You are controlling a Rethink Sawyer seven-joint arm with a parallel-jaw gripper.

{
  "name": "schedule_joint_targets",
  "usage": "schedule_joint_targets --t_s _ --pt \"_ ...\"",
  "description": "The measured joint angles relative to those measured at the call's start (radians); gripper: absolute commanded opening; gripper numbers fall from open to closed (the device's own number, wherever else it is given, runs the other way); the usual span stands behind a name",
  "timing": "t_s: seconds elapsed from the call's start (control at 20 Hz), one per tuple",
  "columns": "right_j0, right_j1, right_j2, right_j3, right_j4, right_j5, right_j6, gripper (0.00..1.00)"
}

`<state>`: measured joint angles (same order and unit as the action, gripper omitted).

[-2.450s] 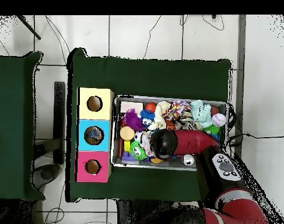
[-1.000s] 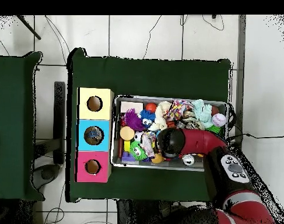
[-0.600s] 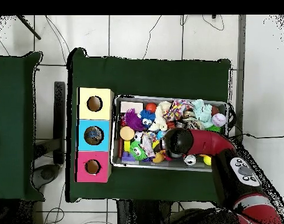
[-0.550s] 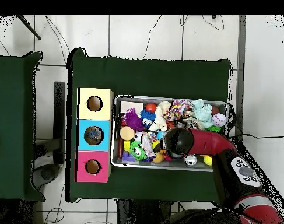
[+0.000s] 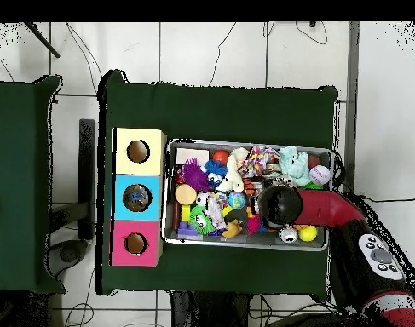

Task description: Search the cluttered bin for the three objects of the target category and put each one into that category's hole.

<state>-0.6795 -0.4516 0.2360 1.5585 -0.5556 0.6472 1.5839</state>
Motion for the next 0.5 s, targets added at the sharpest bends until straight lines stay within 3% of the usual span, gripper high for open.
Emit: schedule_joint_targets --t_s 0.5 --pt "-0.045 -0.015 0.024 -0.050 -0.055 0.000 0.000 1.00"
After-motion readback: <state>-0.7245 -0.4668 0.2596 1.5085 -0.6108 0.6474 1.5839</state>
